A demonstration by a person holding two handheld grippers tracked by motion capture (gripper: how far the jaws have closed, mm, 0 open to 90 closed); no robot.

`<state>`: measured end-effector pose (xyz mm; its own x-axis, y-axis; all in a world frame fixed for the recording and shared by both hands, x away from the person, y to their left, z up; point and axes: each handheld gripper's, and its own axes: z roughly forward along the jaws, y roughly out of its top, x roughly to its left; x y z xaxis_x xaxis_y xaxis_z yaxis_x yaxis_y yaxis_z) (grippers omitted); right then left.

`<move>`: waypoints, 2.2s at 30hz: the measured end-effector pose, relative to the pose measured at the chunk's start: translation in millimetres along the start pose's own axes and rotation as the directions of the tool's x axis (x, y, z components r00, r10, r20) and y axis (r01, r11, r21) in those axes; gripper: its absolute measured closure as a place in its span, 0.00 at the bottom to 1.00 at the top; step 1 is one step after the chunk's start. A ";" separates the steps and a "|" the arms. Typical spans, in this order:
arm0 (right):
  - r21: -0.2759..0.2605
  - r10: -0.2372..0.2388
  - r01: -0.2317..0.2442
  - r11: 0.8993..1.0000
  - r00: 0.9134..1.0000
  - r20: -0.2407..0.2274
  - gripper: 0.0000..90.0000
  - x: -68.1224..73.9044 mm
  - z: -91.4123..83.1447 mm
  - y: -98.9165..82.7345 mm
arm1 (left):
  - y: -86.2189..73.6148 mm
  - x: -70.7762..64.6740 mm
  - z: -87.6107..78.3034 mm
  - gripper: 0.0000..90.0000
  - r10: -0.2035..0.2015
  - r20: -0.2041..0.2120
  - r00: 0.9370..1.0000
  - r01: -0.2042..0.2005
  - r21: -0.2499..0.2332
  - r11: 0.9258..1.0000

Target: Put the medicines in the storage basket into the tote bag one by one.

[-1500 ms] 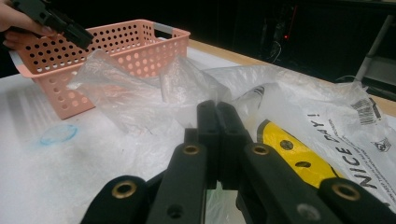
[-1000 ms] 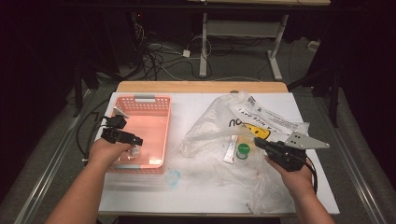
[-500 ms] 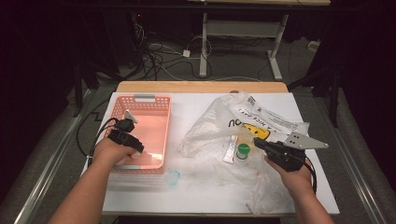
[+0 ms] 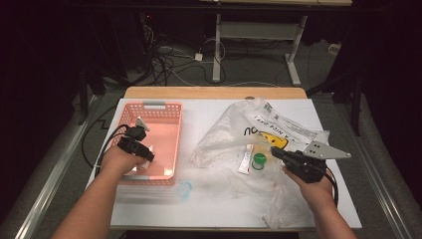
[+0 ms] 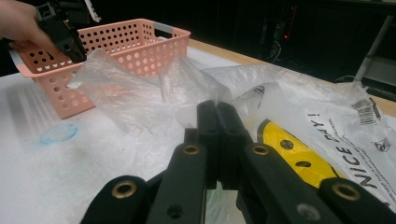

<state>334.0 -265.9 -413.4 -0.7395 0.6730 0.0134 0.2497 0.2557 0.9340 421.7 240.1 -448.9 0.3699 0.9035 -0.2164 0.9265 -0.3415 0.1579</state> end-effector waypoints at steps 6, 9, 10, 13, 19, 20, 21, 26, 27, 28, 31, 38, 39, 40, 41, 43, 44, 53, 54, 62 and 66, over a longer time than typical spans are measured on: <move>-0.001 0.004 -0.004 1.000 1.000 0.001 1.00 -0.2 0.0 -0.3 | -5.9 -1.3 -10.1 0.64 0.035 0.023 0.999 -0.032 -0.113 0.993; -0.001 0.000 0.000 1.000 1.000 0.002 1.00 0.1 0.1 -0.2 | -10.3 -3.1 -16.2 0.65 0.062 0.036 0.997 -0.055 -0.191 0.980; -0.001 -0.001 0.001 1.000 1.000 0.001 1.00 0.3 0.2 -0.2 | -12.1 -3.5 -18.3 0.65 0.070 0.041 0.997 -0.060 -0.218 0.974; -0.002 -0.002 0.002 1.000 1.000 0.000 1.00 1.4 0.2 0.3 | -17.3 -4.4 -23.2 0.65 0.088 0.047 0.995 -0.071 -0.283 0.956; -0.005 -0.004 0.004 1.000 1.000 0.002 1.00 2.7 0.3 0.9 | -30.4 -14.7 -29.9 0.65 0.145 0.021 0.989 -0.125 -0.394 0.911; -0.006 -0.003 0.003 1.000 1.000 0.003 1.00 2.7 0.2 0.9 | -33.5 -18.0 -30.6 0.65 0.158 0.017 0.987 -0.137 -0.411 0.901; -0.006 -0.004 0.004 1.000 1.000 0.004 1.00 2.6 -0.1 0.9 | -36.2 -20.4 -31.5 0.65 0.162 0.012 0.987 -0.141 -0.432 0.891; -0.004 -0.009 0.009 1.000 1.000 0.003 1.00 3.3 0.2 0.8 | -49.5 -32.3 -37.4 0.65 0.192 0.013 0.981 -0.155 -0.537 0.829; -0.004 -0.010 0.010 1.000 1.000 0.002 1.00 3.5 0.3 0.9 | -52.3 -35.5 -38.6 0.65 0.198 0.018 0.980 -0.154 -0.559 0.815; -0.005 -0.009 0.009 1.000 1.000 0.002 1.00 3.7 0.3 0.9 | -54.4 -37.9 -39.5 0.65 0.205 0.020 0.978 -0.157 -0.572 0.805; -0.004 -0.008 0.008 1.000 1.000 0.003 1.00 3.5 -0.1 0.8 | -63.1 -50.8 -44.0 0.65 0.239 0.016 0.971 -0.177 -0.623 0.762; -0.003 -0.013 0.013 1.000 1.000 0.002 1.00 4.7 0.7 0.8 | -75.9 -78.4 -45.6 0.65 0.314 0.067 0.947 -0.187 -0.678 0.711; -0.004 -0.009 0.009 1.000 1.000 0.001 1.00 5.2 0.6 0.9 | -77.2 -81.8 -45.1 0.65 0.322 0.070 0.944 -0.189 -0.684 0.704; -0.006 -0.010 0.010 1.000 1.000 0.002 1.00 5.2 0.5 1.0 | -78.5 -85.4 -44.6 0.65 0.332 0.075 0.940 -0.191 -0.690 0.698; -0.006 -0.013 0.013 1.000 1.000 0.001 1.00 5.3 0.2 1.2 | -79.6 -89.1 -44.0 0.65 0.340 0.078 0.937 -0.193 -0.695 0.692; -0.007 -0.014 0.014 1.000 1.000 0.002 1.00 5.4 -0.1 1.4 | -82.4 -96.4 -42.9 0.65 0.353 0.092 0.931 -0.188 -0.709 0.680; -0.007 -0.013 0.013 1.000 1.000 0.002 1.00 5.4 0.1 1.3 | -83.7 -100.3 -41.9 0.65 0.359 0.102 0.928 -0.182 -0.716 0.674; -0.006 -0.015 0.015 1.000 1.000 0.000 1.00 5.6 0.4 1.0 | -86.2 -135.4 -24.7 0.65 0.434 0.103 0.895 -0.235 -0.718 0.655; -0.006 -0.015 0.015 1.000 1.000 0.001 1.00 5.7 0.3 1.0 | -85.6 -138.0 -23.0 0.65 0.439 0.099 0.893 -0.243 -0.715 0.655; -0.004 -0.014 0.014 1.000 1.000 -0.001 1.00 5.8 0.5 0.6 | -77.9 -156.7 -5.8 0.65 0.465 0.101 0.879 -0.273 -0.695 0.665; -0.004 -0.014 0.014 1.000 1.000 -0.002 1.00 5.9 0.5 0.6 | -72.8 -168.6 5.9 0.65 0.490 0.117 0.864 -0.295 -0.671 0.680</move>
<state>330.1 -261.5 -412.9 -0.7439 0.6683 0.0009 0.2365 0.2621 0.9356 292.3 111.1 -429.6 0.7815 0.5830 -0.2221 0.4752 -0.3255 0.8174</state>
